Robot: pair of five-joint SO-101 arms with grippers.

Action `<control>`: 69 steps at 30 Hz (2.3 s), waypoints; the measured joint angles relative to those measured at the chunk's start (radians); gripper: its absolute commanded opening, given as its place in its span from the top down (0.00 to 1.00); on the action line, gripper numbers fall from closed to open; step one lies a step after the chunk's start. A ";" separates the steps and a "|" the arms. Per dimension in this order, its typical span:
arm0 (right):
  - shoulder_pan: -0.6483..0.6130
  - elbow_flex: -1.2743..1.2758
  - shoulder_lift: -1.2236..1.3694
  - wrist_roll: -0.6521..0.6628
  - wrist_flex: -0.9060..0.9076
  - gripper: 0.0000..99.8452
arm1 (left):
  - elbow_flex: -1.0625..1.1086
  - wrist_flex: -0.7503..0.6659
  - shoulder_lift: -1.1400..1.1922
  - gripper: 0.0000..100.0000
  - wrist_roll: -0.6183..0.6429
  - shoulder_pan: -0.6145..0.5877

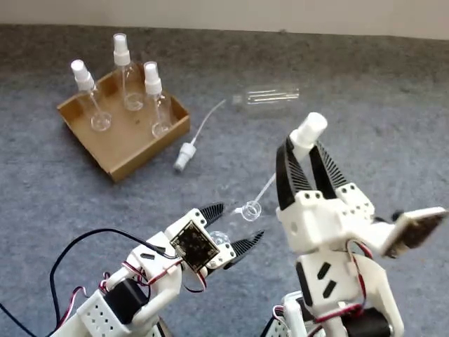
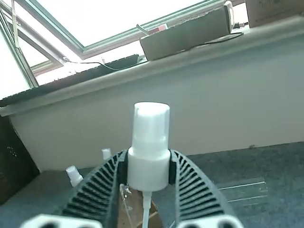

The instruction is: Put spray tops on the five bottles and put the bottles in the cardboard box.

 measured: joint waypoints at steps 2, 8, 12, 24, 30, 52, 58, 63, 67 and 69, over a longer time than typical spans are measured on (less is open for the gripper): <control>0.000 0.038 -0.018 0.000 -0.005 0.98 | 0.000 0.000 0.000 0.91 0.000 0.000; 0.000 0.069 -0.052 0.000 -0.011 0.98 | 0.000 0.000 0.000 0.91 0.000 0.000; -0.005 0.120 -0.051 0.000 0.023 0.98 | 0.000 0.000 0.000 0.91 0.000 -0.037; -0.273 0.124 -0.057 0.109 0.161 0.98 | 0.000 0.000 0.000 0.91 0.000 -0.101; -0.279 0.124 -0.057 0.112 0.230 0.86 | 0.000 0.000 0.000 0.91 0.000 -0.101; -0.215 -0.060 -0.058 0.112 0.371 0.79 | 0.000 0.000 0.000 0.91 0.000 -0.109; -0.014 -0.061 -0.058 0.112 0.371 1.00 | 0.000 0.000 0.000 0.91 0.000 -0.109; 0.081 -0.018 -0.058 0.112 0.299 1.00 | 0.000 0.000 0.000 0.91 0.000 -0.109; 0.092 0.158 -0.058 0.118 0.199 1.00 | 0.000 0.000 0.000 0.91 0.000 -0.109; 0.091 0.255 -0.051 0.118 0.140 1.00 | 0.000 0.000 0.000 0.91 0.000 -0.109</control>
